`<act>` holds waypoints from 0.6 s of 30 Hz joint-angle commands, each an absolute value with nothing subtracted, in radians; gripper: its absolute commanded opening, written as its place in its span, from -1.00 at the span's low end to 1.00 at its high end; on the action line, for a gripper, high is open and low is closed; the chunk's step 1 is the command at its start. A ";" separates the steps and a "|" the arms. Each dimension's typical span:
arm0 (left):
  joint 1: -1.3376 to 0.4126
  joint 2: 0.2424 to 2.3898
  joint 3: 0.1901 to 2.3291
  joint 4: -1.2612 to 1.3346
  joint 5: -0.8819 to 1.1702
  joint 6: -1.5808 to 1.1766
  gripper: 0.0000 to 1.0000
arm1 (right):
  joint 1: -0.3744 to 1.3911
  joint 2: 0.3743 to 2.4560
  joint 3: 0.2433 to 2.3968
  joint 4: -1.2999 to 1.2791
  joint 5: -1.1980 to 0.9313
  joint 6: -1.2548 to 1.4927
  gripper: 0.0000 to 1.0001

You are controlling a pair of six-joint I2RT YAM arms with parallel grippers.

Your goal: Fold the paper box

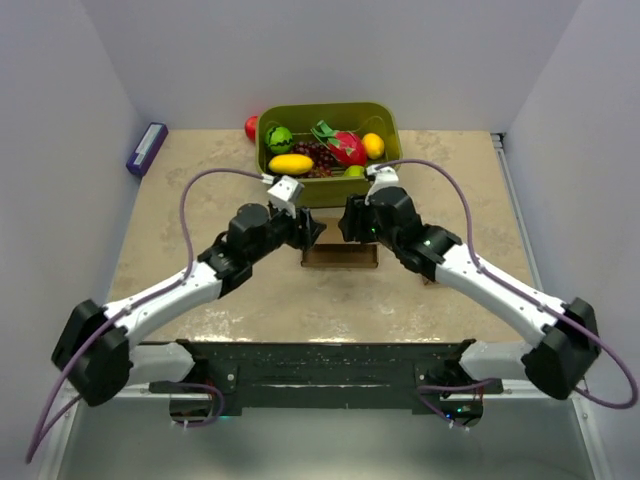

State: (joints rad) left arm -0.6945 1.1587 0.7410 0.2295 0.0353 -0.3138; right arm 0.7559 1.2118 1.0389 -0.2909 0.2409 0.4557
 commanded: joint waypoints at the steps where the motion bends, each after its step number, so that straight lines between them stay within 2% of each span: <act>1: -0.684 1.328 0.824 0.321 0.129 -0.313 0.06 | 0.692 1.362 1.058 -0.198 0.111 0.436 0.10; 4: -0.680 1.410 0.827 0.340 0.149 -0.322 -0.02 | 0.687 1.419 1.051 -0.189 0.109 0.436 0.07; 18: -0.680 1.557 0.696 0.474 0.187 -0.370 -0.12 | 0.683 1.503 0.893 -0.103 0.124 0.474 0.06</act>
